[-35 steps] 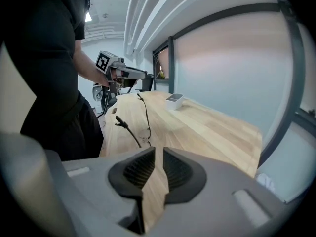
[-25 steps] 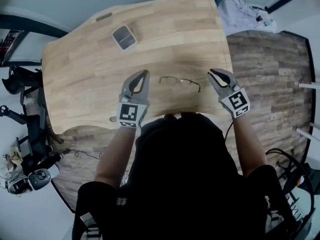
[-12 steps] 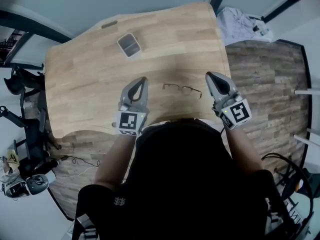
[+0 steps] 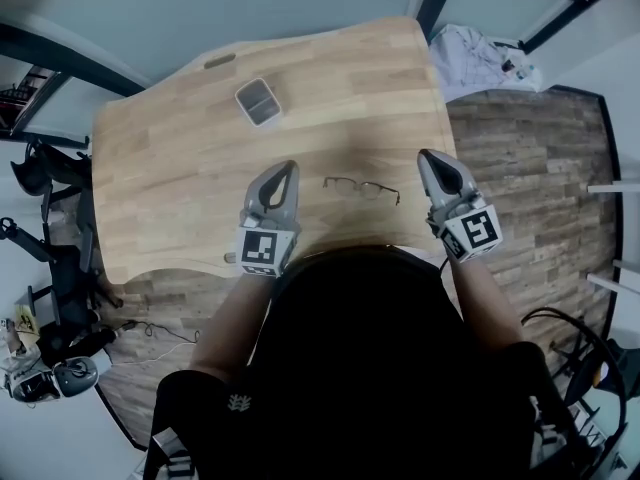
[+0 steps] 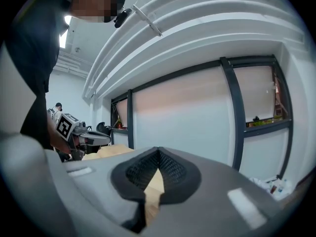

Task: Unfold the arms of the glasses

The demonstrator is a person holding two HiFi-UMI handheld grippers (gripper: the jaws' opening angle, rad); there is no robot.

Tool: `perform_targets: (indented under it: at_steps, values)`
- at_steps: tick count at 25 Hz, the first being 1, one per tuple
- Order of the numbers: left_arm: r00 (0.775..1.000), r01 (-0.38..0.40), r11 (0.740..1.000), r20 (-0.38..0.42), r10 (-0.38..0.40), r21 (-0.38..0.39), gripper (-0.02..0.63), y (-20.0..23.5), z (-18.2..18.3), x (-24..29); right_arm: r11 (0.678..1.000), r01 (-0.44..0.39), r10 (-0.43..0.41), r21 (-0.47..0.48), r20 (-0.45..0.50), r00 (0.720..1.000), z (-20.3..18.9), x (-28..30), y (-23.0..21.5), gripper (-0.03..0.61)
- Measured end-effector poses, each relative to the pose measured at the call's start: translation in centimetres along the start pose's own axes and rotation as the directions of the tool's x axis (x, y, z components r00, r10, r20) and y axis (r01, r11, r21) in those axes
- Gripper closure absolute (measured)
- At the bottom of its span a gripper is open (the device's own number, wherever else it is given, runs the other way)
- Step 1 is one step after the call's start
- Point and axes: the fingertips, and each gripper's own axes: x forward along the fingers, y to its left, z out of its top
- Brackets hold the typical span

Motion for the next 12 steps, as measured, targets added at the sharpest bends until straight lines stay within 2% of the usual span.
perform_targets:
  at_steps: [7,12]
  values:
    - [1.0,-0.006,1.0,0.01,0.006,0.002,0.609,0.2,0.7,-0.3,1.0,0.024,-0.024,-0.013,-0.032,0.999,-1.5,-0.4,-0.4,0.578]
    - [1.0,-0.012,1.0,0.012,0.012,-0.003,0.609,0.4,0.8,-0.8,1.0,0.015,-0.015,-0.021,-0.025,1.0,-1.1,-0.3,0.2,0.578]
